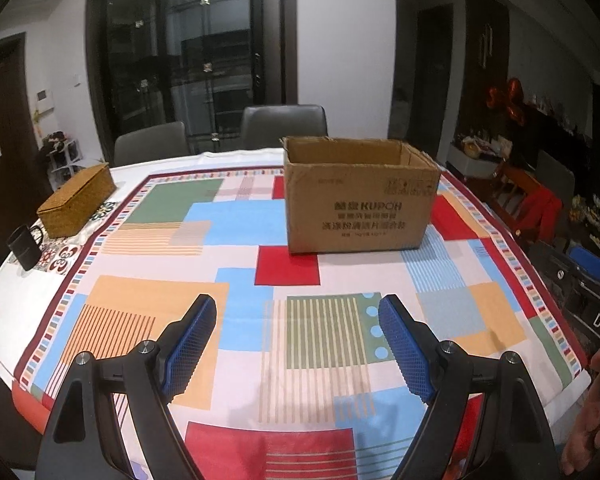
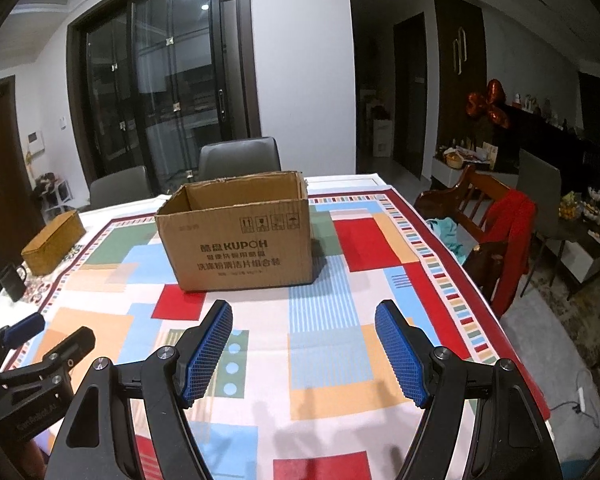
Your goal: Organize snacks
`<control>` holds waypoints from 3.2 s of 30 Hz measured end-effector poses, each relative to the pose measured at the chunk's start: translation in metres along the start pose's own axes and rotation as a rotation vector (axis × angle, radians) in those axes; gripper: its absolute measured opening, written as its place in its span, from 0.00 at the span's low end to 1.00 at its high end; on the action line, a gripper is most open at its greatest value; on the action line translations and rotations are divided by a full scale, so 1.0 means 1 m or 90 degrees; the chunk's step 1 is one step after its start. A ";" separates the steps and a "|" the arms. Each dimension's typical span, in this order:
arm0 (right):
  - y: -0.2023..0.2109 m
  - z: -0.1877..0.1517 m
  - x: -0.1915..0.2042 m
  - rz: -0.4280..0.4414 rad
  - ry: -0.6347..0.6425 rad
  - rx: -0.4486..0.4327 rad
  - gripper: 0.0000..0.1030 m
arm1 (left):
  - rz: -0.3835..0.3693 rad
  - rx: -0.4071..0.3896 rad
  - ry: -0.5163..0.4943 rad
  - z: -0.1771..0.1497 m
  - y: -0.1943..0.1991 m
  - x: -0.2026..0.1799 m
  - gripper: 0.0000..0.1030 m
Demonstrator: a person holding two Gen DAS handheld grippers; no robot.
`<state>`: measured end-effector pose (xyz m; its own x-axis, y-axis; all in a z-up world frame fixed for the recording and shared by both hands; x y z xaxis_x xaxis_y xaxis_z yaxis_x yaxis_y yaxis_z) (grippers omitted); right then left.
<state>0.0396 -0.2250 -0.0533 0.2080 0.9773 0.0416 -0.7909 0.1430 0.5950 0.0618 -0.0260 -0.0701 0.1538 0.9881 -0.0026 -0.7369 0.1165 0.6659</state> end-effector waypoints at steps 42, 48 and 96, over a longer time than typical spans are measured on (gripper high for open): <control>0.027 -0.015 -0.011 -0.006 -0.020 -0.023 0.73 | 0.013 -0.039 -0.011 -0.008 0.030 -0.003 0.81; 0.027 -0.016 -0.013 -0.006 -0.021 -0.022 0.73 | 0.014 -0.039 -0.010 -0.008 0.030 -0.003 0.81; 0.023 -0.019 -0.014 -0.009 -0.029 -0.014 0.73 | 0.013 -0.033 -0.012 -0.014 0.025 -0.003 0.82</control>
<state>0.0074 -0.2328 -0.0559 0.2445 0.9671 0.0701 -0.7998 0.1603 0.5785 0.0336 -0.0243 -0.0637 0.1500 0.9884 0.0254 -0.7734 0.1013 0.6258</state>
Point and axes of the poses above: each gripper's, at about its wrist camera, not at the fingertips, and y roughly against the way its jaws point, x to its left, z to its top, the point moved 8 cm from there along -y, roughly the way its jaws point, and after that the axes turned 4 degrees about x, right-handed, at the moved point
